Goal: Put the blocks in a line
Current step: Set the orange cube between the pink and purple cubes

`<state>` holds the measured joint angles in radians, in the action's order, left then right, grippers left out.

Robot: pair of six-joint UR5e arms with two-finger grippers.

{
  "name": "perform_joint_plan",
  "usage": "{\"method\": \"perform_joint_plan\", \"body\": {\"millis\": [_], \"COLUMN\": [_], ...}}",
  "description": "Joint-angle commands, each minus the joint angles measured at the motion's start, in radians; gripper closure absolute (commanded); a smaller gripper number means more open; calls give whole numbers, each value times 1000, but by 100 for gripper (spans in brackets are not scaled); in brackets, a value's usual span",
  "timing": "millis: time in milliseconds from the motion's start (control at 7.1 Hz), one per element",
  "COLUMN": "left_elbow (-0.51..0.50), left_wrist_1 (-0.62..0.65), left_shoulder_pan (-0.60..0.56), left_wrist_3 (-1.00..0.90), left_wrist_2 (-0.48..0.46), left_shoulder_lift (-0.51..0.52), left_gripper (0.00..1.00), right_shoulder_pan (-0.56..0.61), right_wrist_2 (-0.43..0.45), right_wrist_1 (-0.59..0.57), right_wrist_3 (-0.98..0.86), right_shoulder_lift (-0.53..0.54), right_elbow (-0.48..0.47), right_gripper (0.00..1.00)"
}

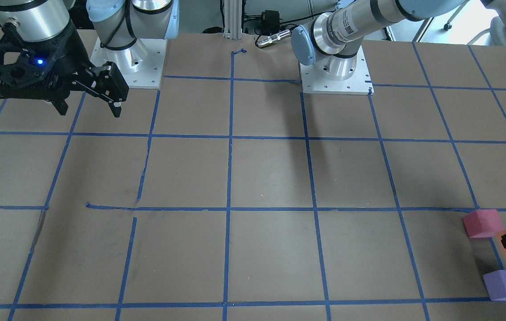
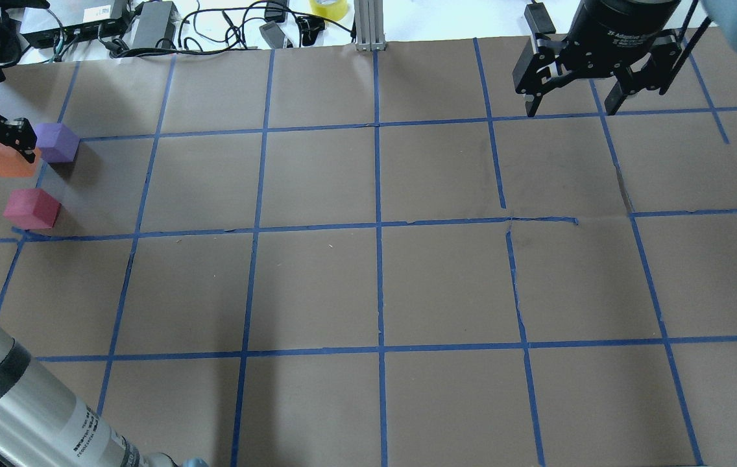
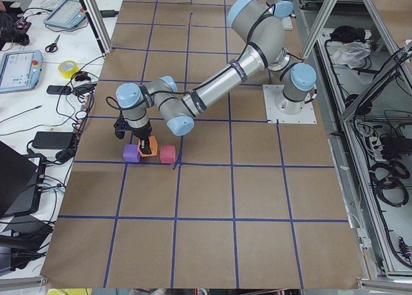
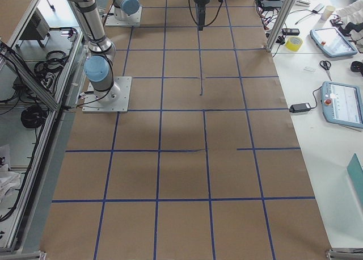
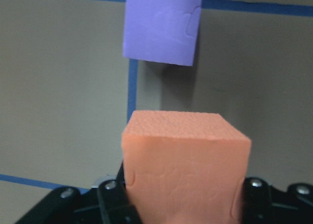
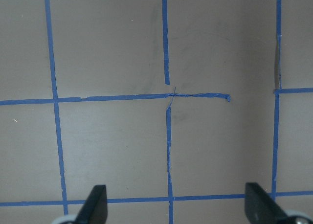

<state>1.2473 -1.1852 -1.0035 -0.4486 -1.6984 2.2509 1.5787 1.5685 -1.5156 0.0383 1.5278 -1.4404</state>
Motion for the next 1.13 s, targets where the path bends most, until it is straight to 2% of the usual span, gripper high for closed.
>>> {"method": "perform_joint_plan", "body": {"millis": [0, 987], "left_elbow": [-11, -3], "left_wrist_1": [12, 90], "left_shoulder_pan": [2, 2], "left_wrist_3": [-24, -44], "left_wrist_2": [6, 43], "left_shoulder_lift": [25, 95], "left_gripper": [100, 100], "right_shoulder_pan": [0, 0], "right_wrist_2": [1, 1], "right_wrist_1": [0, 0], "right_wrist_3": [0, 0], "right_shoulder_lift": [0, 0], "right_elbow": [0, -2], "right_gripper": [0, 0]}}
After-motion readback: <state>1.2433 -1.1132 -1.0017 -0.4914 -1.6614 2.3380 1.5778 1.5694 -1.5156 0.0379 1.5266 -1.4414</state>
